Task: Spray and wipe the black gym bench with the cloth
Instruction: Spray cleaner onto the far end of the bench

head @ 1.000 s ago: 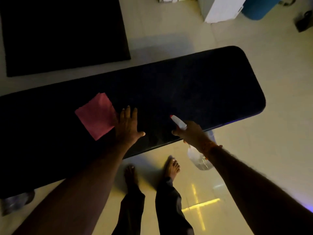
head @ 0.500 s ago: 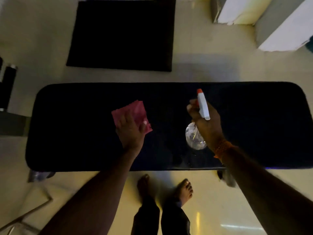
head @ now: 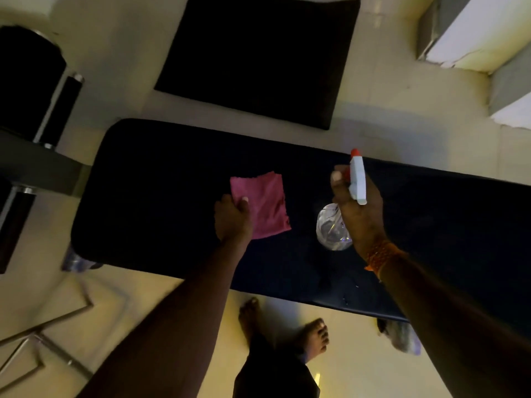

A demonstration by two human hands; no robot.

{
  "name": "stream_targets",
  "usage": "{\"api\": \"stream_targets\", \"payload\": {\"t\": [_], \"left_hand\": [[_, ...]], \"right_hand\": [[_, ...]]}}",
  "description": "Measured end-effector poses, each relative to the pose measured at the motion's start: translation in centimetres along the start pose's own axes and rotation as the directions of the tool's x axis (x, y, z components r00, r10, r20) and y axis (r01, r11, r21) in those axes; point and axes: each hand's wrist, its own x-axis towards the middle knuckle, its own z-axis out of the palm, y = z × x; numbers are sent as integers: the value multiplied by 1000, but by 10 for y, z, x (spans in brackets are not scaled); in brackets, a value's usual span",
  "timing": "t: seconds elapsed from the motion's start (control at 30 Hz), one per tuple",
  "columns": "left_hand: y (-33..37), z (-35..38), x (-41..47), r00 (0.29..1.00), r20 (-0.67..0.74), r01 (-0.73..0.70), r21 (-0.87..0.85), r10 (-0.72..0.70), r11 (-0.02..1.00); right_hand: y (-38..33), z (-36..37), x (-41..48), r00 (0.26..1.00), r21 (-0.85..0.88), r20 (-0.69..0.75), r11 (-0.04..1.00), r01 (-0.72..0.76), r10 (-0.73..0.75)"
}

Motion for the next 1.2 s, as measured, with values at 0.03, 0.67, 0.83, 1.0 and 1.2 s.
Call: {"api": "stream_targets", "payload": {"t": [0.03,0.67,0.83,1.0,1.2], "left_hand": [[3,-4,-4,998,-23,-54,12,54,998],[-37,-123,-18,942,-181,-302,-88,283,949],[-34,-112,-33,946,-91,-318,-94,310,943],[-28,-91,-59,947,-9,-319,-120,321,940],[-18,-45,-100,938,230,-232,-133,258,963]], "right_hand": [[-1,6,0,1000,7,3,1000,1,-2],[2,138,-10,948,-235,267,942,240,-174],[10,113,-15,932,-295,351,934,203,-92],[34,71,-29,927,-378,374,917,123,30],[67,23,-48,939,-383,291,922,-61,183]]}}
